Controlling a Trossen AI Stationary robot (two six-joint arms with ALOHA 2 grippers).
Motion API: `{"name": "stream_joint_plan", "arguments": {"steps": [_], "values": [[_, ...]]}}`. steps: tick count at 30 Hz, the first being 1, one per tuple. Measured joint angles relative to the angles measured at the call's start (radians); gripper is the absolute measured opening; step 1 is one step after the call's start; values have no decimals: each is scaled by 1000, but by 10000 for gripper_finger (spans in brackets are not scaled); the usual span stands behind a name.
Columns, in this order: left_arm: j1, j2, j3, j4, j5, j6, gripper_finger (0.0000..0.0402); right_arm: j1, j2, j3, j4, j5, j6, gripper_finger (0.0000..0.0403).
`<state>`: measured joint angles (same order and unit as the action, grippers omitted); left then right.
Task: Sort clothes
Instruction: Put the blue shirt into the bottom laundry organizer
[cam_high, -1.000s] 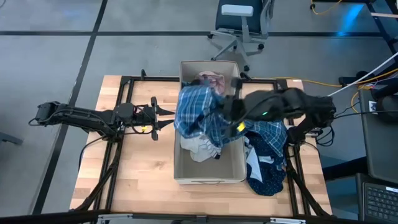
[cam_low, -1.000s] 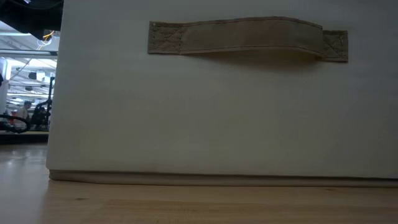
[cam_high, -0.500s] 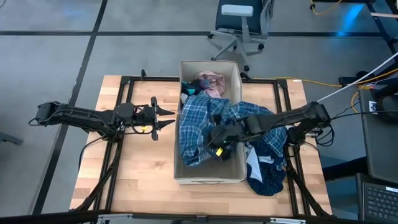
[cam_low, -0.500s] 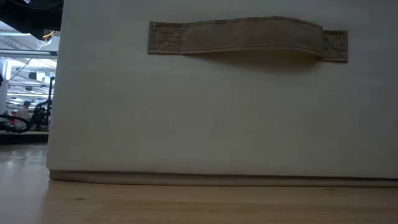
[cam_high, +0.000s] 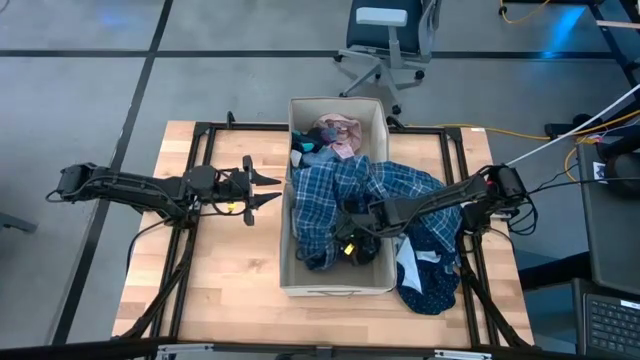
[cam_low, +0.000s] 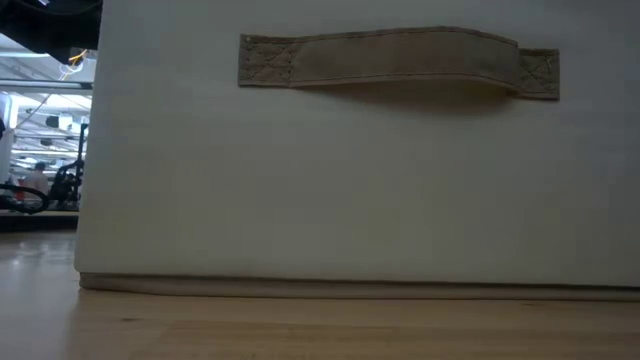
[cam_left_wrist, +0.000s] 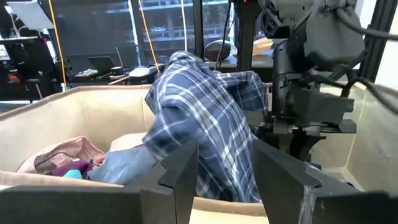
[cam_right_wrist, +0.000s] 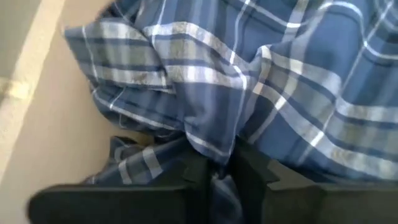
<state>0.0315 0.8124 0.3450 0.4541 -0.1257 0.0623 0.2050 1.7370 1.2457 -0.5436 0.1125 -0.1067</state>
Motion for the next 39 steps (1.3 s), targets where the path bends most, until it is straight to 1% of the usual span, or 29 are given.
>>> {"name": "stream_joint_plan", "arguments": {"steps": [3, 6, 10, 14, 16, 19, 21, 23, 26, 28, 29, 30, 33, 36, 37, 39], "values": [[0, 0, 0, -3, 0, -2, 139, -4, -1, 5, -5, -1, 4, 91], [0, 0, 0, -4, 0, -2, 139, -3, -3, 54, -53, -1, 3, 134], [0, 0, 0, -3, 0, -2, 139, -2, -13, 196, -243, -1, -2, 189], [0, 0, 0, -4, 0, -2, 139, -1, -17, 378, -467, -1, -2, 226], [0, 0, 0, -4, 0, -2, 139, -2, -17, 474, -580, 1, -6, 236], [0, 0, 0, -8, 0, -2, 139, -16, -23, 590, -647, 55, -33, 242], [0, 0, 0, -8, 0, 0, 139, -42, -39, 630, -646, 107, -66, 243], [0, 0, 0, -11, 0, 0, 139, -87, -63, 639, -603, 144, -107, 243], [0, 0, 0, -12, 0, -1, 139, -191, -75, 639, -564, 149, -126, 243], [0, 0, 0, -12, 0, -2, 139, -279, -74, 637, -564, 118, -127, 243], [0, 0, 0, -13, 0, -2, 139, -320, -71, 637, -564, 83, -127, 243], [0, 0, 0, -12, 0, -2, 139, -363, -67, 637, -560, 34, -127, 244], [0, 0, 0, -12, 0, -2, 139, -462, -43, 637, -547, -163, -125, 244], [0, 0, 0, -12, 0, -2, 139, -506, -17, 637, -550, -333, -107, 244], [0, 0, 0, -13, 0, -2, 139, -510, -8, 637, -554, -370, -104, 244], [0, 0, 0, -14, 0, -2, 139, -502, 10, 637, -562, -403, -104, 244]]}}
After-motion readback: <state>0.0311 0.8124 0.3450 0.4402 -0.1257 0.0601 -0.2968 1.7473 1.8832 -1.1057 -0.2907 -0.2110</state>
